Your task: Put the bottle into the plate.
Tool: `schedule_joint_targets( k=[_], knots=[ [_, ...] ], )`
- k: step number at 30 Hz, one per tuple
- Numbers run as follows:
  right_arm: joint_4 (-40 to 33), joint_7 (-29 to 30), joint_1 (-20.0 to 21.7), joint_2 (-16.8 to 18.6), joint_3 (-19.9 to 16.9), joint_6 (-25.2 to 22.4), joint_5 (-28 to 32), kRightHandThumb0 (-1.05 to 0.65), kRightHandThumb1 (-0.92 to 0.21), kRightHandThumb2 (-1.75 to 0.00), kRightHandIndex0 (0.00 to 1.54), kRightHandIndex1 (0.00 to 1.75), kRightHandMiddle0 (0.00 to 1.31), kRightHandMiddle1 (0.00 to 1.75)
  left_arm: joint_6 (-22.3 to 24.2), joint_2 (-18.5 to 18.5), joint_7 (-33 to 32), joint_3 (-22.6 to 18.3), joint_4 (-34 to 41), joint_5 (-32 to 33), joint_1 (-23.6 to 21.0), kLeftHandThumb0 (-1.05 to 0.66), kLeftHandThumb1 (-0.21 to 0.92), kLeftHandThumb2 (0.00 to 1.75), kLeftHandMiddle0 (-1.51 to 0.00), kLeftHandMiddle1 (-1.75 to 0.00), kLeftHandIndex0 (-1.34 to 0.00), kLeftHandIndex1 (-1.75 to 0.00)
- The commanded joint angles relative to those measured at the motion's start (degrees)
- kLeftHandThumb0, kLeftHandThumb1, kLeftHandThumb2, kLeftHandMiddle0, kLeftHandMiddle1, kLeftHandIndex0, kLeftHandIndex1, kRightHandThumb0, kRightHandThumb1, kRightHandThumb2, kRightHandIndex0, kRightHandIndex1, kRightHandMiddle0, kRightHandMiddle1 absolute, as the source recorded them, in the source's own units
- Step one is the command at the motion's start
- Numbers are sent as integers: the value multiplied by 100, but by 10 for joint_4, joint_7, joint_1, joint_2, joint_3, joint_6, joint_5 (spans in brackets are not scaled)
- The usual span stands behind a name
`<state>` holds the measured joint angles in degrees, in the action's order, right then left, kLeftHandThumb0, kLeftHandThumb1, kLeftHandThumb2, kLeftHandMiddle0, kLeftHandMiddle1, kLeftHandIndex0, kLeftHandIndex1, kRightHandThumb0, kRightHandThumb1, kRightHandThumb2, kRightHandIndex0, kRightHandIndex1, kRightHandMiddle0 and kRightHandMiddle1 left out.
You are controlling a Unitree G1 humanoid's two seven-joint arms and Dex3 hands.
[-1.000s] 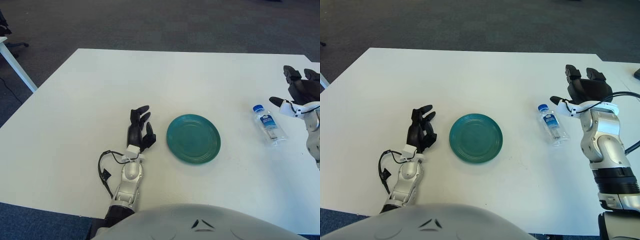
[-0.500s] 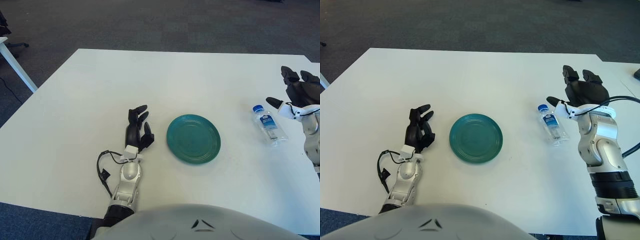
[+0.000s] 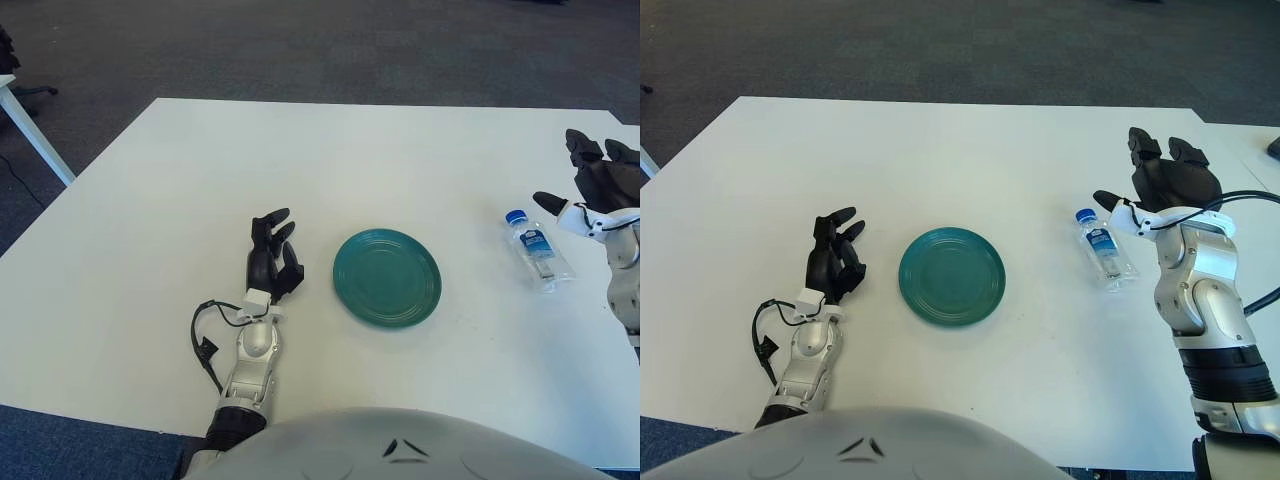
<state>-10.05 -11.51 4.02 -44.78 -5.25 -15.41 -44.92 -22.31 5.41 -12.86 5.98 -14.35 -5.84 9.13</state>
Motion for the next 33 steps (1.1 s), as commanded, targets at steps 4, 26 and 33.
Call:
schedule_joint_targets(
  k=[4, 26, 33],
  knots=[
    [-15, 2, -17, 5, -24, 44, 56, -105, -92, -76, 0, 0, 3, 3, 2, -9, 11, -8, -44, -1, 24, -73, 92, 94, -35, -64, -1, -111],
    [9, -23, -35, -46, -51, 184, 119, -105, -92, -64, 1, 0, 0, 23, -32, -14, 52, -24, -72, 31, 16, -68, 92, 93, -34, -64, -1, -112],
    [177, -12, 19, -106, -44, 338, 160, -105, -92, -55, 5, 2, 0, 35, -48, -19, 61, -33, -87, 38, 11, -68, 92, 93, -34, -64, 0, -111]
  ],
)
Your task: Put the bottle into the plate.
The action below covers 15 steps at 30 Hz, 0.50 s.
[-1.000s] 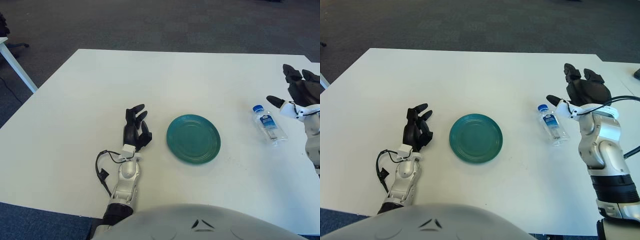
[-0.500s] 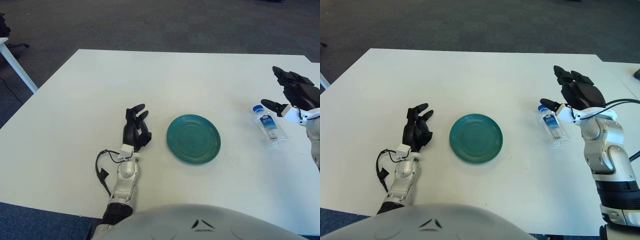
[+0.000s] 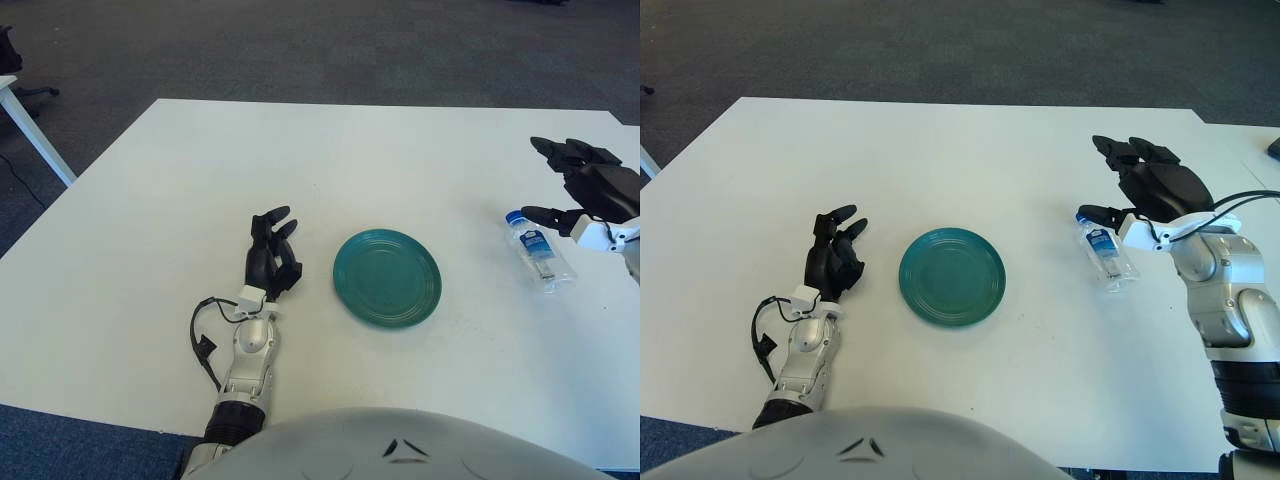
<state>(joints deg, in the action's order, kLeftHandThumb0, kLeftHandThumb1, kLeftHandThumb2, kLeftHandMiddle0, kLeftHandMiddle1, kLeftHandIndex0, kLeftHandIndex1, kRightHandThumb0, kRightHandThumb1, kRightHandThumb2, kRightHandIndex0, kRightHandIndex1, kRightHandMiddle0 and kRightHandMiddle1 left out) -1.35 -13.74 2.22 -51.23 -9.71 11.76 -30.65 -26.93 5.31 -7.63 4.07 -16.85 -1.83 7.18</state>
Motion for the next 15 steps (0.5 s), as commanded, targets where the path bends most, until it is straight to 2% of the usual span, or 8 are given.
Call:
schedule_joint_targets(
  k=[1, 7, 15],
  knots=[
    [110, 12, 45, -47, 4, 85, 20, -105, -92, -53, 6, 2, 0, 35, -3, -19, 10, -16, -64, -1, 30, -68, 92, 93, -34, -64, 0, -111],
    [148, 15, 58, -63, 14, 154, 19, -105, -92, -50, 7, 2, 0, 33, -15, -19, 14, -21, -81, 2, 23, -68, 92, 93, -35, -64, 0, -110],
    [208, 32, 107, -97, 45, 241, -11, -105, -92, -50, 8, 2, 0, 32, -13, -23, 11, -24, -77, -6, 27, -69, 92, 92, -34, -64, 0, -109]
  ],
)
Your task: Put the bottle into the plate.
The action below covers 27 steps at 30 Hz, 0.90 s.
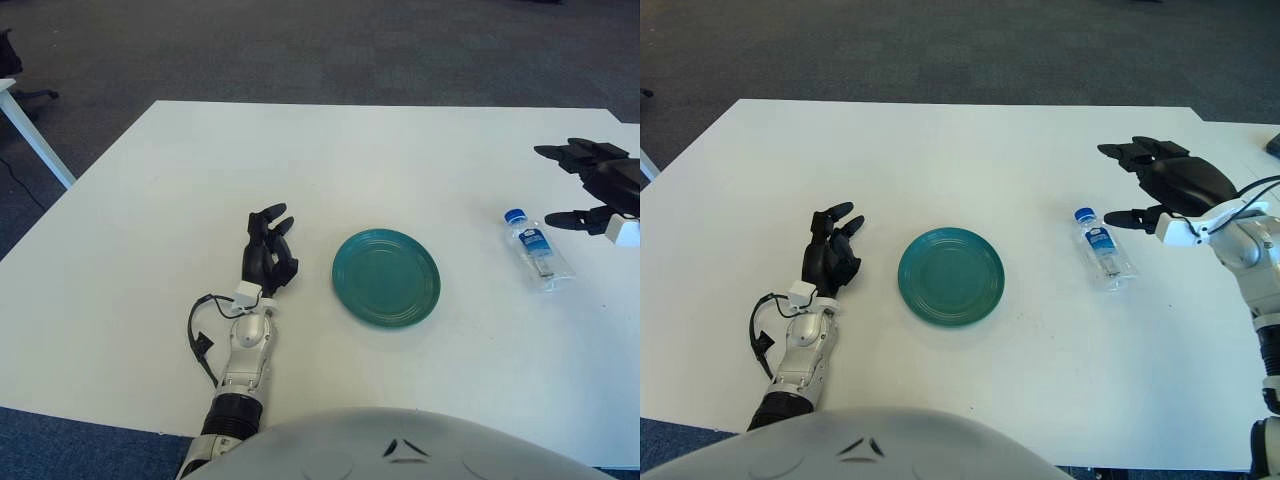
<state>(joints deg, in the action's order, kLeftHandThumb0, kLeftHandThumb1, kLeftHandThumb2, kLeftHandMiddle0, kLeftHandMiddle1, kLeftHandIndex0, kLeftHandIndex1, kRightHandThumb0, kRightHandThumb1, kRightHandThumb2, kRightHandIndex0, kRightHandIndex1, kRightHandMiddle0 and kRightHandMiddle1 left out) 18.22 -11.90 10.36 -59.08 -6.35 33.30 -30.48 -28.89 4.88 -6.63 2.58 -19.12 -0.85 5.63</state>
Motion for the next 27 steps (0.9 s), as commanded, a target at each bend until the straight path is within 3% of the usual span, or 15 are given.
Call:
schedule_joint_targets(
  k=[1, 6, 11, 15, 21, 27],
  knots=[
    [15, 17, 29, -20, 14, 31, -16, -105, -92, -50, 8, 2, 0, 32, 7, -20, 1, -10, -54, -16, 43, -69, 92, 92, -34, -64, 0, -109],
    [54, 54, 71, -45, 47, 106, -64, -105, -92, -52, 10, 3, 0, 36, 18, -26, -15, -8, -45, -39, 44, -69, 92, 92, -33, -64, 0, -107],
    [77, 60, 87, -42, 57, 121, -60, -105, -92, -54, 12, 3, 0, 39, 19, -28, -9, -9, -45, -40, 43, -68, 92, 92, -34, -65, 0, -107],
    [76, 46, 82, -30, 51, 104, -31, -105, -92, -55, 14, 3, 0, 43, 17, -30, -4, -8, -48, -37, 42, -68, 92, 92, -34, -65, 0, -107],
    [38, 30, 55, 2, 40, 32, 3, -104, -92, -47, 16, 4, 0, 48, 20, -30, 7, -13, -52, -21, 38, -68, 92, 91, -35, -65, 0, -108],
    [40, 71, 52, 14, 53, 34, -26, -104, -92, -45, 17, 3, 0, 54, 20, -30, 14, -21, -55, -9, 35, -65, 92, 90, -34, -64, 0, -108]
  ],
)
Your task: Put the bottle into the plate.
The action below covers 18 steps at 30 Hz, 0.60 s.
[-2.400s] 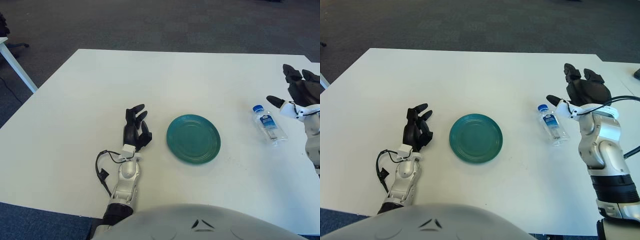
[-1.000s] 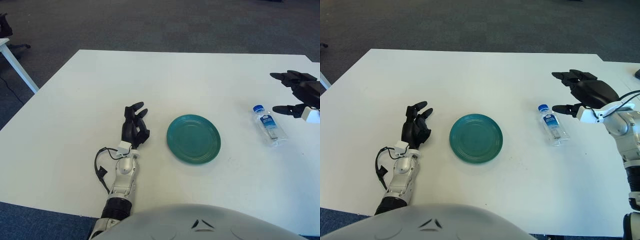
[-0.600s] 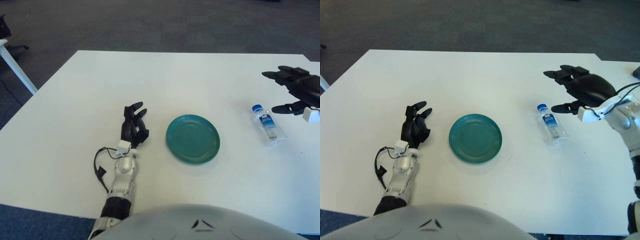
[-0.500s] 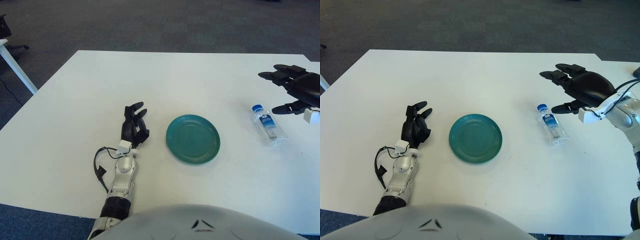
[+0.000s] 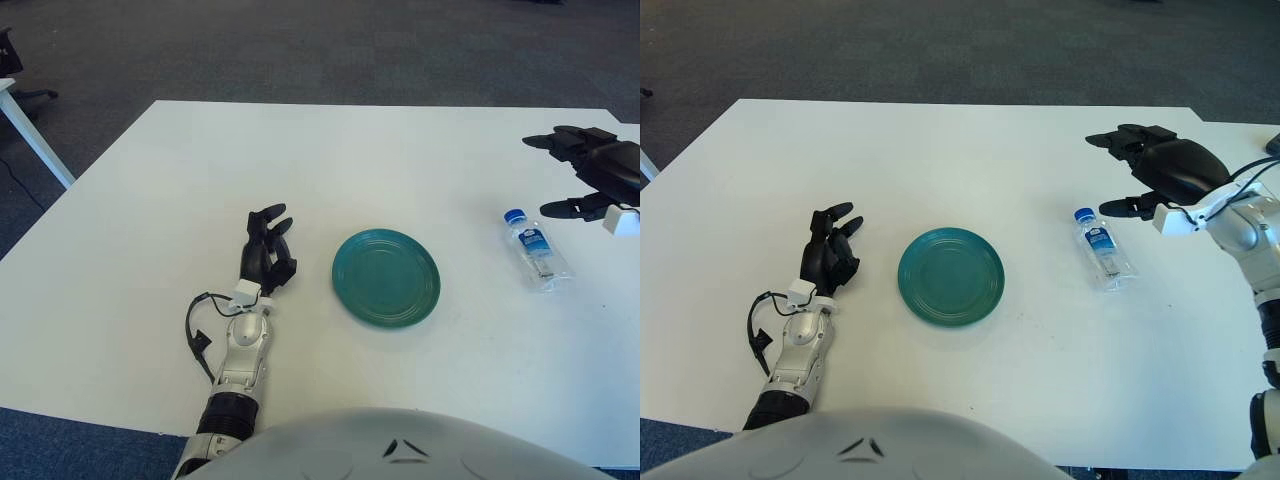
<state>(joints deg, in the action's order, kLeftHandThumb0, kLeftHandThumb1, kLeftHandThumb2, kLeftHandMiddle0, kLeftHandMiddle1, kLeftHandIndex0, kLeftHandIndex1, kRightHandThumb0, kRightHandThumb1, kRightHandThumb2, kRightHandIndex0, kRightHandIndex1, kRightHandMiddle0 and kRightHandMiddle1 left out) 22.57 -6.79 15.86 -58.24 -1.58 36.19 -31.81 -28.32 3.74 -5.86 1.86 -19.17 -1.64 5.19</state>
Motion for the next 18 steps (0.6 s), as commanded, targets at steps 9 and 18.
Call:
schedule_joint_targets(
  k=[9, 18],
  knots=[
    [47, 119, 27, -15, 40, 101, -91, -105, -92, -48, 18, 3, 0, 58, 18, -25, 18, -21, -57, 3, 35, -64, 92, 90, -33, -64, 0, -105],
    [83, 193, 59, -40, 83, 179, -170, -105, -92, -49, 16, 1, 0, 44, 7, -30, 17, -25, -68, -1, 30, -65, 92, 90, -32, -62, 0, -103]
  ],
)
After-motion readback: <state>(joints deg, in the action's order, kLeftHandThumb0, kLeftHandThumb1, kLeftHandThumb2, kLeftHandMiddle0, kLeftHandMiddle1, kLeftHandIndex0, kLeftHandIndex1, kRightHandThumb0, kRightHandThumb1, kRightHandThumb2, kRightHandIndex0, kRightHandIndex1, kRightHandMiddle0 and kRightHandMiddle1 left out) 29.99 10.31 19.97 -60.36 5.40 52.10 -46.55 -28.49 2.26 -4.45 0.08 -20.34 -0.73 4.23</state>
